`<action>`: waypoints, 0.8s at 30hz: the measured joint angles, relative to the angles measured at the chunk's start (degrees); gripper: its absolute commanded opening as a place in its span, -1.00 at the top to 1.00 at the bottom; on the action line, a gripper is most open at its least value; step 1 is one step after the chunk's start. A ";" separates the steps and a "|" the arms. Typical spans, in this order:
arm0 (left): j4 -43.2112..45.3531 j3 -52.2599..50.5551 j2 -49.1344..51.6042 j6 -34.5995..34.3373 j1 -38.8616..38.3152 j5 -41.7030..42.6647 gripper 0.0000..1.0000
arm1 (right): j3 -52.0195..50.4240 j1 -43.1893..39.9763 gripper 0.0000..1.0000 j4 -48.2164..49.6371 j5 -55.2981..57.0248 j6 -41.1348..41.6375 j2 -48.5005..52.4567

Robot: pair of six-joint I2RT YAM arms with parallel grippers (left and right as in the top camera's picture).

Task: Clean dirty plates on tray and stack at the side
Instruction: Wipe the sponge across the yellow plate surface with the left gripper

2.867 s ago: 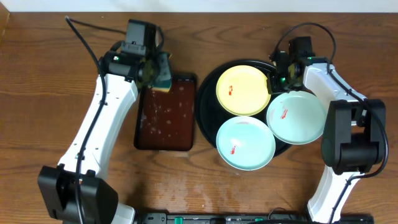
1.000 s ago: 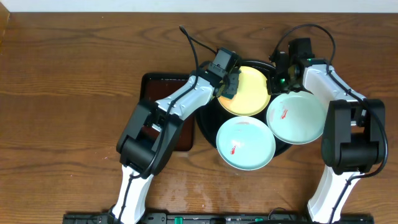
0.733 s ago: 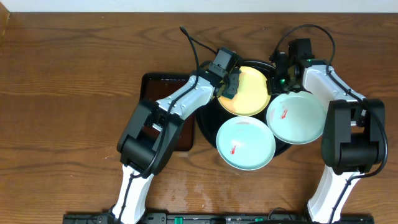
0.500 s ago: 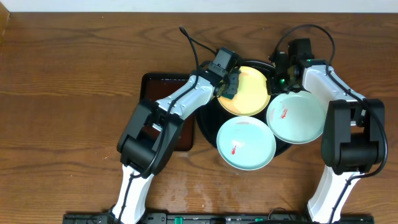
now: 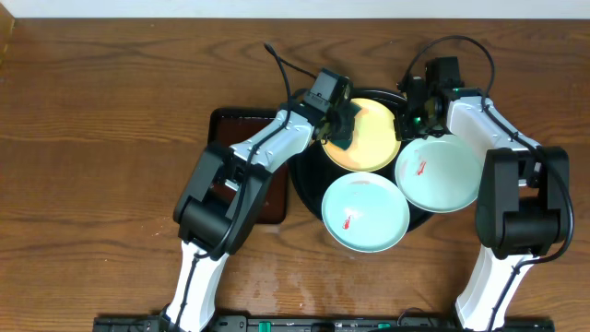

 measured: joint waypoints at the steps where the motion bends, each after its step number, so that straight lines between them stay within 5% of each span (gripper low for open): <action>1: 0.48 -0.04 0.20 0.00 0.20 1.73 0.85 | 0.00 0.00 0.98 -0.02 0.07 0.00 0.00; 13: 5.62 -0.02 2.40 -5.53 0.98 24.55 0.85 | 0.00 0.07 0.98 0.09 0.09 0.00 0.00; 19: 2.62 -0.11 -1.66 -6.84 4.07 25.44 0.85 | 0.00 0.15 0.98 0.09 -0.31 -0.02 0.00; 24: -7.54 -0.07 -13.20 -6.47 7.54 16.00 0.85 | 0.00 0.15 0.88 0.07 -0.39 -0.07 0.02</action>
